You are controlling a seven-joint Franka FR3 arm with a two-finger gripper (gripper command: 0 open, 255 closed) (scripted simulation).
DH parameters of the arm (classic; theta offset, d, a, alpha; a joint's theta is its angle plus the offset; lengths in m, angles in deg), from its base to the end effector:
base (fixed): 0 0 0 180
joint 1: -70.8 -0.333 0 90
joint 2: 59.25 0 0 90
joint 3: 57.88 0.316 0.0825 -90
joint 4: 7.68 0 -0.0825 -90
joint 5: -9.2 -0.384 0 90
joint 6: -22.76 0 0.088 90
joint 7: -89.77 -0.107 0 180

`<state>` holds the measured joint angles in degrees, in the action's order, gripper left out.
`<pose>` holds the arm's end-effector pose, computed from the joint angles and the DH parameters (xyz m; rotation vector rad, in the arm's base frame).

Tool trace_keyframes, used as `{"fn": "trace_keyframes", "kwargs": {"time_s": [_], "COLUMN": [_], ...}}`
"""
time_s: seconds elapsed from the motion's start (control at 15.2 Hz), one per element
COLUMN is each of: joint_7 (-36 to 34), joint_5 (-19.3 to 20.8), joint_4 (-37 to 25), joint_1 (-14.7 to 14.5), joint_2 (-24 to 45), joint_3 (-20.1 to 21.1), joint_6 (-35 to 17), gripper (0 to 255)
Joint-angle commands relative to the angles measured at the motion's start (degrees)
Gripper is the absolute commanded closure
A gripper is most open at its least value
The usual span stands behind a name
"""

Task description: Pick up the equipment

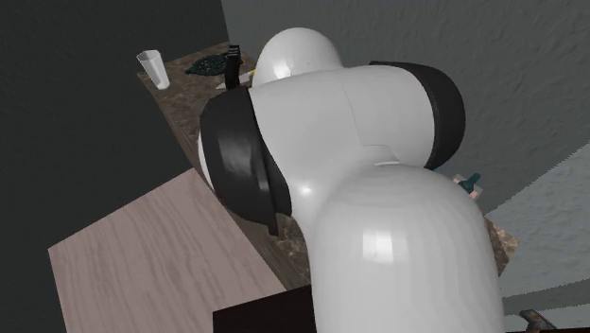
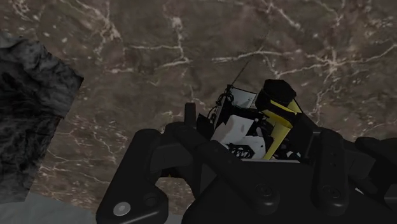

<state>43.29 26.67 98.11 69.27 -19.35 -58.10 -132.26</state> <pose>0.6530 0.0255 0.1596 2.9475 -0.7855 0.3201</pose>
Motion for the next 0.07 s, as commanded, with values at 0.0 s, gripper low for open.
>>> {"fn": "trace_keyframes", "kwargs": {"time_s": [0.0], "joint_7": [0.13], "joint_5": [-0.1], "joint_4": [-0.21], "joint_1": [0.05], "joint_2": [-0.19], "joint_3": [0.1], "joint_6": [0.41], "gripper": [255]}}
